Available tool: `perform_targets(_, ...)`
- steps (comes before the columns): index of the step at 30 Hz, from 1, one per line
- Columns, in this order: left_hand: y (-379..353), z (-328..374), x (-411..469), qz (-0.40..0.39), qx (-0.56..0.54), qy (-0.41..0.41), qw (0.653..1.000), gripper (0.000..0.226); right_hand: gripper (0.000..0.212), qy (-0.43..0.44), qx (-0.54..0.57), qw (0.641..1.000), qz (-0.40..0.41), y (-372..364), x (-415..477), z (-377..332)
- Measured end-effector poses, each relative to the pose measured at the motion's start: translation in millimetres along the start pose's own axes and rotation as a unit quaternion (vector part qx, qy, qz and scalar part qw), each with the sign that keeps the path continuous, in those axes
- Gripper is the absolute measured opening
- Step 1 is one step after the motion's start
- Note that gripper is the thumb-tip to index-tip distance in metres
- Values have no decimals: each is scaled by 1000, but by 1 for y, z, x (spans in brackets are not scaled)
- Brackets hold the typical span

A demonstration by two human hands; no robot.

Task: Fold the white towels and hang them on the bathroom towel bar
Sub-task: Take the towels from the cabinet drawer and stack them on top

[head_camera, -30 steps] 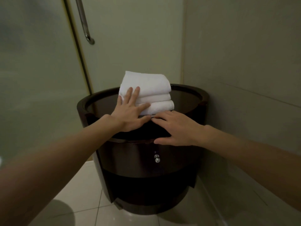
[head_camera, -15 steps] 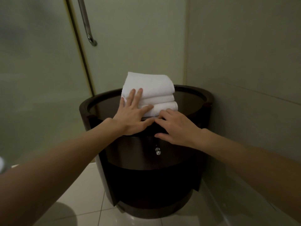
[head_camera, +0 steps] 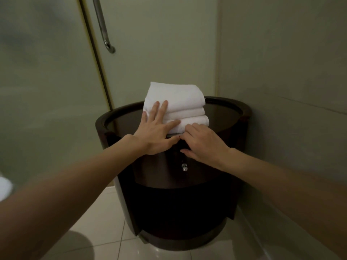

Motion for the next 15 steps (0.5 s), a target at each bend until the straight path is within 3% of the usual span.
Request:
perform_targets(6, 0, 0, 0, -5, 17, -8, 1000, 66, 34, 11, -33, 999, 19, -6, -3, -5)
perform_targets(12, 4, -2, 1, -19, 1, -13, 1000, 63, 36, 14, -25, 999, -30, -1, -4, -2)
perform_targets(15, 13, -8, 3, -3, 6, -32, 999, 78, 31, 18, -3, 999, -40, 15, 7, 8)
Point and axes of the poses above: each hand's wrist, its own x-axis towards the middle knuckle, its own y-axis out of the back of the hand, z = x × y, the point moved 5 cm from there along x, towards the middle knuckle, and after that the axes turned 14 degrees about -y, right-handed, at the moved point
